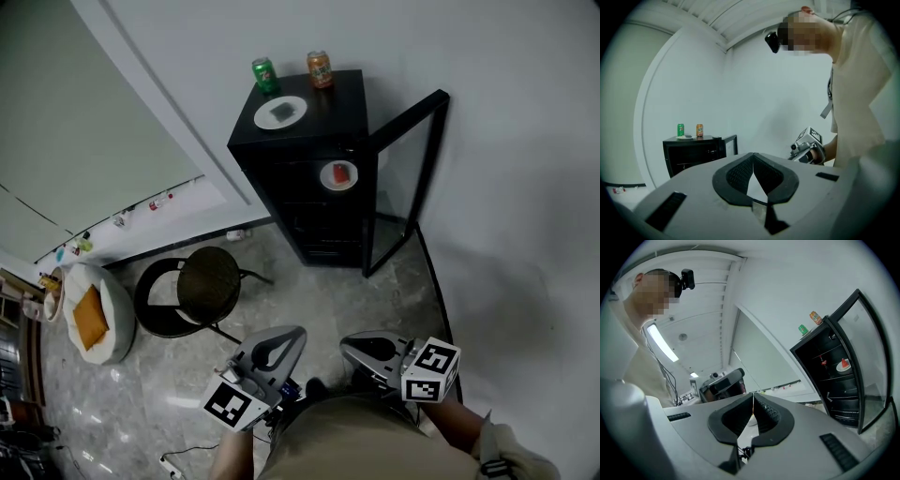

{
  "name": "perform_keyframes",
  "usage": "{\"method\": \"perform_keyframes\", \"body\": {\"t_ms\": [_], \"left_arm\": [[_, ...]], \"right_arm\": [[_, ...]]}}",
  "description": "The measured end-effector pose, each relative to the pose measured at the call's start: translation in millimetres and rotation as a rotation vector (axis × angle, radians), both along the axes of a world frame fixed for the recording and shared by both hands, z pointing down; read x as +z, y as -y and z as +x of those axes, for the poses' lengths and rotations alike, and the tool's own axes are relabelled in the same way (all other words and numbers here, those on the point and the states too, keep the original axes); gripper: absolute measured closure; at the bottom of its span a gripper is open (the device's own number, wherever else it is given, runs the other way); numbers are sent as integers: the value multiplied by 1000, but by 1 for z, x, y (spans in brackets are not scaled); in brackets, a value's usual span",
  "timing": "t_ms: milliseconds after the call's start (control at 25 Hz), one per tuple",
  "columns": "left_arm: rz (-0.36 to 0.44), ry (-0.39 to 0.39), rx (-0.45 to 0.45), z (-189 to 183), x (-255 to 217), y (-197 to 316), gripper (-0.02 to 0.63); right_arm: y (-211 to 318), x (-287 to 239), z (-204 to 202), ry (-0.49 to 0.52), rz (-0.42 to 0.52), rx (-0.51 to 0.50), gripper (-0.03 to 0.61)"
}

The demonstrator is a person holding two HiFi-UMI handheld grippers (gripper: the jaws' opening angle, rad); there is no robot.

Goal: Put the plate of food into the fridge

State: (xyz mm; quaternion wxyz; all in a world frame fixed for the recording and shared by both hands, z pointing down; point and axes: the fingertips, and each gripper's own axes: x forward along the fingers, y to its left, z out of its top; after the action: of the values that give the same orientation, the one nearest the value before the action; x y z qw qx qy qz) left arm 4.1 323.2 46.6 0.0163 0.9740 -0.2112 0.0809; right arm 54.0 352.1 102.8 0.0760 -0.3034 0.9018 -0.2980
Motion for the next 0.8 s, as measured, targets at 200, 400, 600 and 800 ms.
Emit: {"method": "perform_keyframes", "body": {"t_ms": [200,400,600,800], "left_arm": [[-8,0,10,1,4,1,604],[-16,-42,19,-8,6,12,604],[-11,-96,45,-17,2,31,604],[-25,-127,41,-47,6,52,604]], "right_arm": [[4,-4,3,-12,19,11,557],[9,-8,-4,-35,28,37,557],[20,-1,-12,-61,-15,76,557],[38,0,-44,-125,-9,53,555]]}}
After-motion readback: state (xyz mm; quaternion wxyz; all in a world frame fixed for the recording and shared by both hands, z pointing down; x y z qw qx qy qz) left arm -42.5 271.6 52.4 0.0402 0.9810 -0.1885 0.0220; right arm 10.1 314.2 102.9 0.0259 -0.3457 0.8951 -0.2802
